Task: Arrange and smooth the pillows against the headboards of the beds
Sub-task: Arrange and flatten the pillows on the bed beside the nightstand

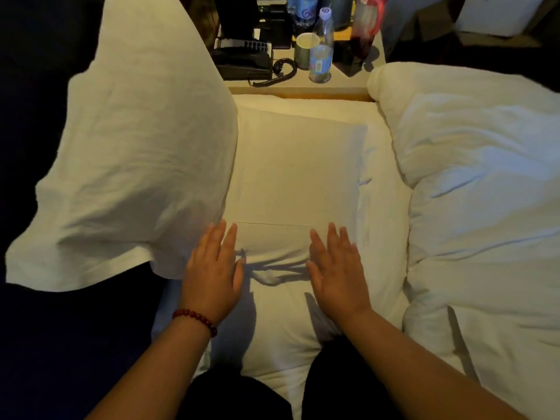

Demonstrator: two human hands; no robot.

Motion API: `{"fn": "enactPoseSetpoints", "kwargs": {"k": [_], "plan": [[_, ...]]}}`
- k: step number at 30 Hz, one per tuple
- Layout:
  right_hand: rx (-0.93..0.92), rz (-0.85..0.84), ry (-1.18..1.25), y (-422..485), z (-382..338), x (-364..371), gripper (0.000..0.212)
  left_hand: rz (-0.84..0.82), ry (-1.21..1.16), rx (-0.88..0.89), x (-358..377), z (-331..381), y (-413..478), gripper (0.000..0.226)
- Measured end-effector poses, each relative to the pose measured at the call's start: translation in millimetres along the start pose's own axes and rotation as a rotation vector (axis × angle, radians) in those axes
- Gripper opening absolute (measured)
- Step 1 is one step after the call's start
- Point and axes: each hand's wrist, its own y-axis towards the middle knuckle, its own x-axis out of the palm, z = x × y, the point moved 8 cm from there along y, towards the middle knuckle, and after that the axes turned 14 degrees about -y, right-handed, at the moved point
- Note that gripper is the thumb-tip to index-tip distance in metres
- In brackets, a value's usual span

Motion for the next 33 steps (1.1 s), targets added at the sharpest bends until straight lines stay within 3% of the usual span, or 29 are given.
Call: {"fn": "enactPoseSetpoints", "kwargs": {"k": [6, 13, 23, 27, 33], "plan": [[-0.199, -0.050, 0.144, 24.7, -45.7, -80.8, 0.057, 0.136, -0.005, 0.043, -81.4, 43.7, -8.5, 0.061], [-0.481, -0.052, 0.114, 44.8, -77.9, -153.3, 0.056, 0.365, 0.007, -0.095, -158.7, 56.3, -24.5, 0.059], [-0.775, 0.058, 0.000, 72.0, -117.8, -218.7, 0.053, 0.563, 0.013, -0.300, -176.6, 64.7, -39.7, 0.056], [-0.967, 0.097, -0.011, 68.4, -149.4, -229.0, 0.048, 0.770, -0.163, -0.513, -193.2, 39.4, -66.9, 0.055], [-1.196, 0.137, -0.103, 55.6, -216.2, -223.0, 0.042, 1.035, -0.629, -0.816, -197.5, -11.5, -107.4, 0.057]]}}
